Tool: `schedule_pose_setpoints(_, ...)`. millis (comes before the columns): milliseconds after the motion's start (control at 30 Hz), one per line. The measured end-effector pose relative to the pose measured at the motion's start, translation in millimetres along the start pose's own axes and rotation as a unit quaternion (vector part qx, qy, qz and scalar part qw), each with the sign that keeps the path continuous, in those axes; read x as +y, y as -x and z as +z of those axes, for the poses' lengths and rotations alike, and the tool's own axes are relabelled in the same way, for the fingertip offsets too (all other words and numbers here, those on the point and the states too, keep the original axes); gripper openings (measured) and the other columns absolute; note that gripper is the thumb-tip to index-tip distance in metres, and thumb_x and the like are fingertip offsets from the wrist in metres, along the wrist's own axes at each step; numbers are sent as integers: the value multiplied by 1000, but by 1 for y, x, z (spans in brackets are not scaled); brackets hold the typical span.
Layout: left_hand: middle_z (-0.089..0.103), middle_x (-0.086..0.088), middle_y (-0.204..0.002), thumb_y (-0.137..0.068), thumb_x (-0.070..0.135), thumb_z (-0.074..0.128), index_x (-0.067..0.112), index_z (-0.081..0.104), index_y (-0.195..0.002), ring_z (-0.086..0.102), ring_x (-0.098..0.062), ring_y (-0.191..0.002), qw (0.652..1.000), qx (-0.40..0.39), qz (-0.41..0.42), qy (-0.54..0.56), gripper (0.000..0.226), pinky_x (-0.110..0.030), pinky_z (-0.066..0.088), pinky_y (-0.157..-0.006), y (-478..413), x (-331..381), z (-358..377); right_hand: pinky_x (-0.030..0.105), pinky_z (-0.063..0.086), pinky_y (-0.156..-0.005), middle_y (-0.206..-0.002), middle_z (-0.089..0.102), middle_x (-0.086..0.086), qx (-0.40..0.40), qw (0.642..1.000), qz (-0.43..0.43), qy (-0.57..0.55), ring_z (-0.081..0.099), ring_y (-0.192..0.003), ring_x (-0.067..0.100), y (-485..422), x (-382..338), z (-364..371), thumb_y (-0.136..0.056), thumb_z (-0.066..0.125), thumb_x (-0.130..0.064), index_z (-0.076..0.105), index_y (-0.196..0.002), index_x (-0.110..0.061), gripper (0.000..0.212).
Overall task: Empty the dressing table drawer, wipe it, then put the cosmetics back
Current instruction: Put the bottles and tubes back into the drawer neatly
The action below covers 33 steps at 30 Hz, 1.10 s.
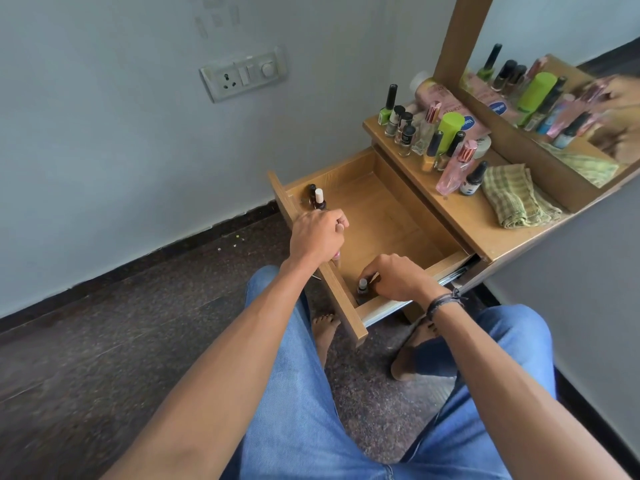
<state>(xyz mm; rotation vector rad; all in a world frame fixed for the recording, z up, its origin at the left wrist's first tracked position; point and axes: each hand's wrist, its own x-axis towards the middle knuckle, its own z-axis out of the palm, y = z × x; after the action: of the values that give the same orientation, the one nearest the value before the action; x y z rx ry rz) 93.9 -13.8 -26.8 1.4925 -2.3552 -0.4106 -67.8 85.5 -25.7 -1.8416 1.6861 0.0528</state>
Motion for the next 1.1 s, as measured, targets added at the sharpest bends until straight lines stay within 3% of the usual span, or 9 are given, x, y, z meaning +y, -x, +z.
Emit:
schedule_pose_setpoints(333,71,7,-80,-95,19,55,28,71,-97,53,-9,-73,1000,4,2,0,19,-34,45,-90,0,-1,1,36,54,-99,-133,65,-2,-24,1000,-3,5,62,-117,23,-3,1,-1,-90,46,7,75,-120,-19,49)
schedule_pose_setpoints(433,71,7,-79,-95,19,55,28,72,-97,50,-10,-74,1000,4,-1,0,18,-35,46,-91,0,-1,1,39,54,-100,-133,66,-5,-40,999,-26,-6,62,-120,22,-5,3,-1,-84,46,9,75,-122,-24,58)
schedule_pose_setpoints(633,72,7,-79,-96,20,56,29,71,-98,50,-9,-74,1000,3,-7,3,18,-35,45,-92,0,-1,2,32,55,-95,-126,70,-11,-58,994,-67,-58,63,-110,13,-2,5,-6,-83,54,5,78,-115,-28,51)
schedule_pose_setpoints(867,72,8,-78,-96,21,56,28,72,-99,51,-9,-75,1000,3,-9,6,18,-34,45,-91,0,-1,1,37,58,-85,-97,73,-14,-9,997,-40,-59,66,-91,12,-6,14,-2,-80,50,10,81,-85,-27,48)
schedule_pose_setpoints(1100,72,6,-82,-96,21,57,28,72,-99,51,-10,-77,1000,2,-11,2,17,-34,45,-91,1,-1,1,38,58,-85,-90,74,-13,-13,995,-48,-82,66,-86,10,-5,14,-1,-85,63,-3,82,-85,-24,28)
